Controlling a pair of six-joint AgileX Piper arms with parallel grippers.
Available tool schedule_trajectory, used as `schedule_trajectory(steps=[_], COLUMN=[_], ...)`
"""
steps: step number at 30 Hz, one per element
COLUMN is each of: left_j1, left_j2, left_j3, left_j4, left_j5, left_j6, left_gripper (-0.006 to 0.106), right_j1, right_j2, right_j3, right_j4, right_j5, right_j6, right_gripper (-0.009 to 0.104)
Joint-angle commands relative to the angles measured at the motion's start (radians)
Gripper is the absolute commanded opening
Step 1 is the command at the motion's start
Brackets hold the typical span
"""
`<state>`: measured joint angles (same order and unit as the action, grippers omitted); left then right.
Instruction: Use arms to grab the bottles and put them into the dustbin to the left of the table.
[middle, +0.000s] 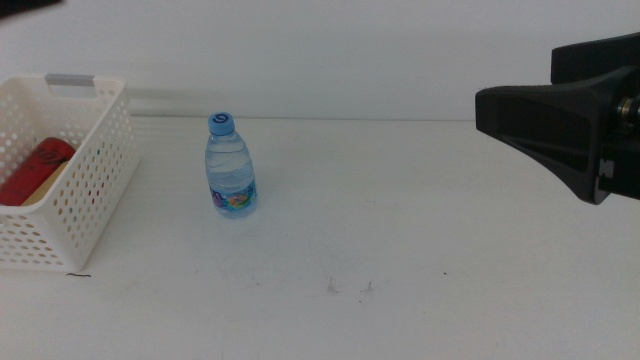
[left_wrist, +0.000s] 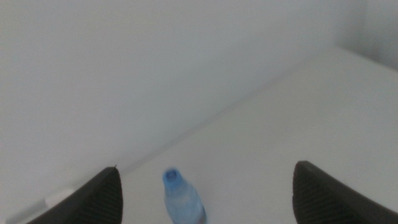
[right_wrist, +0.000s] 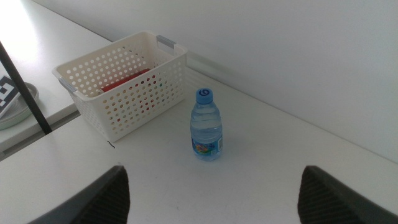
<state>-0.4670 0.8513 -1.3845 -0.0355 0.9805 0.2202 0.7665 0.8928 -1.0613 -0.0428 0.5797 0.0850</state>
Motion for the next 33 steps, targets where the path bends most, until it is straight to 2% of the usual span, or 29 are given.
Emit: schedule_trajectory(steps=[1,5,9,11,13,15,16,18,23,25,30,33], left_j1=[-0.002,-0.002,-0.002,-0.002,-0.002,-0.002,-0.002,-0.002,0.000,0.000,0.000,0.000], left_j2=[-0.071,-0.212,-0.218,-0.202,-0.189,-0.179,-0.176,-0.164,-0.029,0.090,0.414,0.595], left_j3=[0.196,0.697,1.121,1.252,1.331,1.362,1.368,1.370,1.370,1.370,1.321,1.232], left_j4=[0.010,0.035,0.015,-0.009,-0.081,-0.149,-0.197,-0.239,-0.253,-0.269,-0.222,-0.214], left_j5=[-0.245,-0.811,-1.404,-1.570,-1.589,-1.526,-1.481,-1.494,-1.639,-1.750,-2.039,-2.078], left_j6=[-0.011,-0.011,-0.018,-0.055,-0.087,-0.135,-0.126,-0.066,-0.013,-0.032,-0.106,-0.109], left_gripper=[0.094,0.094,0.094,0.094,0.094,0.094,0.094,0.094,0.094,0.094,0.094,0.094], right_j1=[0.003,0.003,0.003,0.003,0.003,0.003,0.003,0.003,0.003,0.003,0.003,0.003], right_j2=[-0.009,-0.009,-0.009,-0.009,-0.009,-0.009,-0.009,-0.009,-0.009,-0.009,-0.009,-0.009], right_j3=[0.003,0.003,0.003,0.003,0.003,0.003,0.003,0.003,0.003,0.003,0.003,0.003], right_j4=[-0.003,0.002,0.002,0.002,0.002,0.002,0.002,0.001,0.001,0.001,0.001,0.001], right_j5=[-0.003,-0.003,-0.003,-0.003,-0.003,-0.003,-0.003,-0.003,-0.003,-0.003,-0.003,-0.003], right_j6=[-0.004,-0.004,-0.004,-0.004,-0.004,-0.004,-0.004,-0.004,-0.004,-0.004,-0.004,-0.004], right_gripper=[0.093,0.093,0.093,0.093,0.093,0.093,0.093,0.093,0.093,0.093,0.093,0.093])
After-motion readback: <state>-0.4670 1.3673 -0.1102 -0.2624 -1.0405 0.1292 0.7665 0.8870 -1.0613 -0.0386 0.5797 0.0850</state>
